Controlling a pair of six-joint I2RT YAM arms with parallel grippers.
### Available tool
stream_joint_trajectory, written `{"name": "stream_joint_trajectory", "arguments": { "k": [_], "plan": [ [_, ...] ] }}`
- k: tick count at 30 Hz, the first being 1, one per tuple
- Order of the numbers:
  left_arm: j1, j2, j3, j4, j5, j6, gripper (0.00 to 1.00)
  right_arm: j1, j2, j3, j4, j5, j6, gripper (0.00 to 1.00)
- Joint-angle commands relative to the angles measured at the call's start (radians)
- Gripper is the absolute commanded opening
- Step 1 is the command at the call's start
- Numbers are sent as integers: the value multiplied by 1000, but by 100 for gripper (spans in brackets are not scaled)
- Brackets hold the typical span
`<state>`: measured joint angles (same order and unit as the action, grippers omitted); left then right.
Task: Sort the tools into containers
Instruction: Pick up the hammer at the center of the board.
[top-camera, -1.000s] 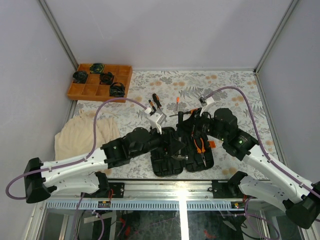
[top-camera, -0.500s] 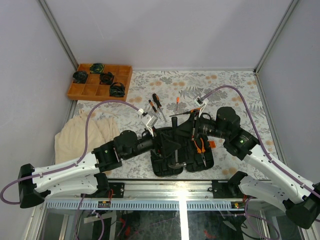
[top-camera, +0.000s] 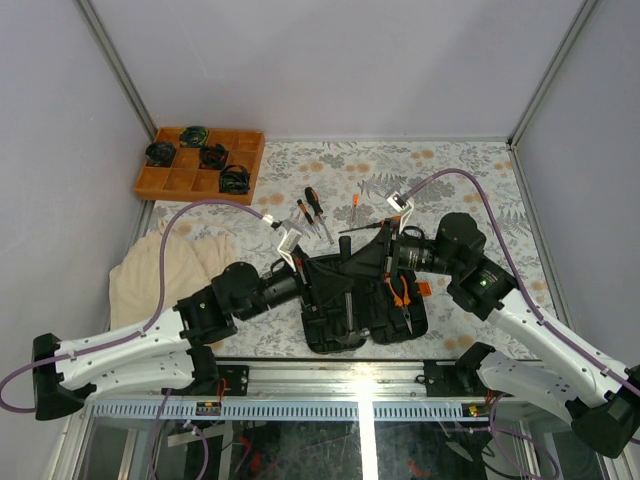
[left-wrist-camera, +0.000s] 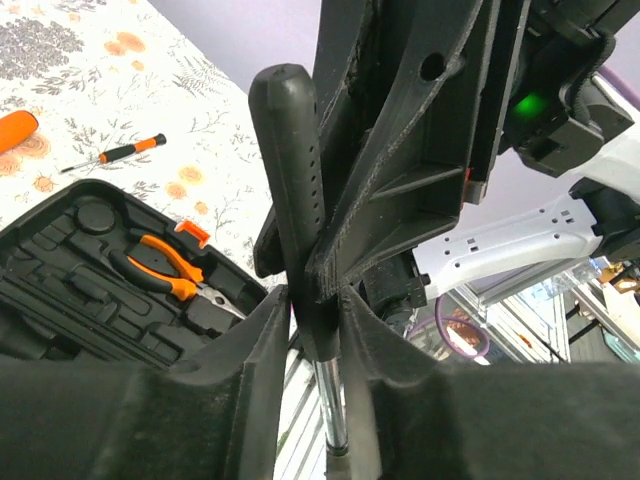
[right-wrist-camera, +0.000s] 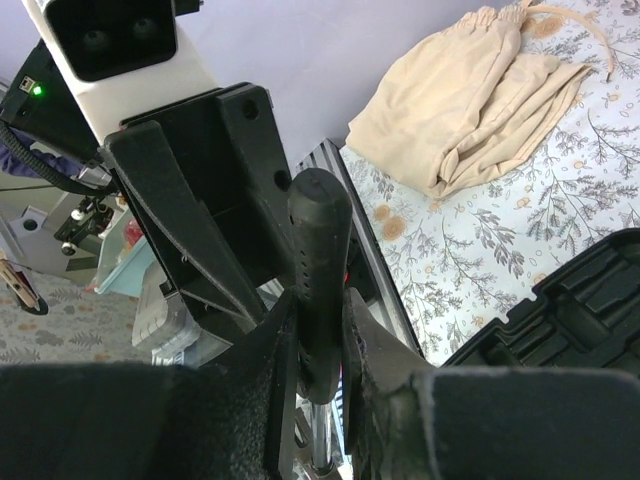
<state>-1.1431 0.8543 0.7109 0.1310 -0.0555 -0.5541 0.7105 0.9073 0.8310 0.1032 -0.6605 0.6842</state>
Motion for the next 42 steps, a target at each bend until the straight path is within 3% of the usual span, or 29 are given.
{"name": "stream_joint_trajectory", "arguments": {
  "k": [1, 5, 9, 13, 19, 26, 35, 42],
  "plan": [
    [1, -10, -6, 75, -17, 5, 17, -2, -12, 40, 109, -45, 43, 0],
    [2, 1, -9, 69, -22, -5, 1, -2, -8, 42, 116, -35, 45, 2],
    [2, 1, -8, 50, -58, -13, 0, -3, -24, 57, 25, 59, -18, 38],
    [3, 0, 2, 0, -127, -25, 0, -2, -65, 59, -96, 231, -94, 52],
    [8, -5, 11, -66, -270, -93, 0, -2, -117, 46, -182, 412, -147, 55],
    [8, -1, 30, -95, -372, -167, 0, 14, -139, 21, -221, 483, -170, 54],
    [7, 11, 61, -110, -416, -192, 0, 297, -98, -55, -169, 695, -180, 54],
    [8, -5, 62, -111, -432, -205, 0, 365, -55, -125, -84, 724, -173, 50]
  ]
}}
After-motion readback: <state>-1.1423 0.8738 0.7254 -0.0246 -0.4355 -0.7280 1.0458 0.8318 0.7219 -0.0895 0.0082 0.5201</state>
